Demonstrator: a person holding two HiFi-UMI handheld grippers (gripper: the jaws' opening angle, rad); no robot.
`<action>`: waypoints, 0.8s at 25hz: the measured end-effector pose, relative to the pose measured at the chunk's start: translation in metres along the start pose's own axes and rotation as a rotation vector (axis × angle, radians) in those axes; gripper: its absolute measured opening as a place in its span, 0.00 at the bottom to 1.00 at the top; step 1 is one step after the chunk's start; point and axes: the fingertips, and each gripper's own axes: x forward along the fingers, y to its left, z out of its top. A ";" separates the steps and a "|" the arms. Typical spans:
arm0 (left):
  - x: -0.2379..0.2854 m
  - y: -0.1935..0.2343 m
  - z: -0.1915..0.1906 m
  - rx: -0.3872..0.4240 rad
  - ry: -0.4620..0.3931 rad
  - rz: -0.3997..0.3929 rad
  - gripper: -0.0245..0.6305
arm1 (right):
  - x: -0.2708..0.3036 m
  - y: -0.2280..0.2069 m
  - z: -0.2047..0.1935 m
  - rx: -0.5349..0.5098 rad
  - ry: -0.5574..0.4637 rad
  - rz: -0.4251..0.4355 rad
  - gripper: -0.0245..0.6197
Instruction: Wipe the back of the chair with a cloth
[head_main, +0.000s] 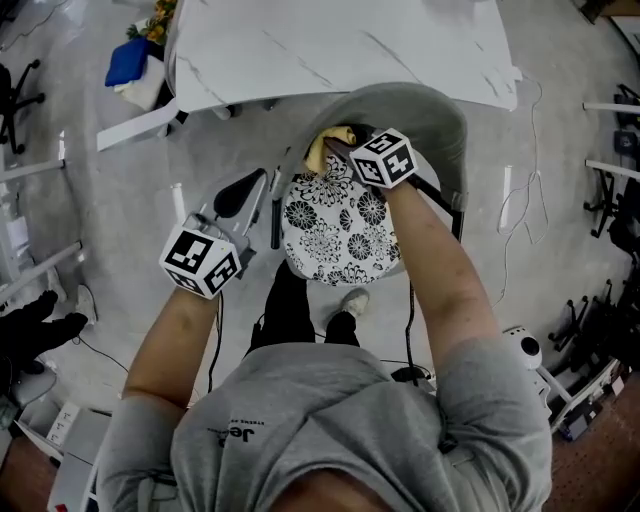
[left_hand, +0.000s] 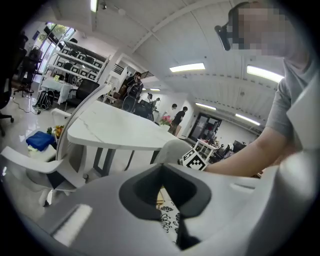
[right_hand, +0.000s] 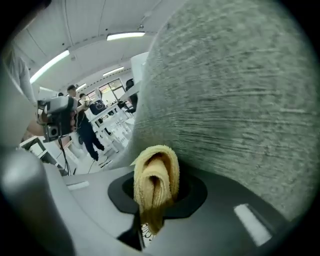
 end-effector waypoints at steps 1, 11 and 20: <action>0.000 0.000 -0.001 0.001 0.003 0.002 0.08 | -0.004 -0.009 -0.002 0.033 -0.013 -0.032 0.11; 0.018 -0.026 0.004 0.037 0.012 -0.022 0.08 | -0.123 -0.137 -0.057 0.467 -0.158 -0.499 0.11; 0.037 -0.073 0.012 0.080 0.000 -0.067 0.08 | -0.214 -0.152 -0.104 0.638 -0.240 -0.683 0.11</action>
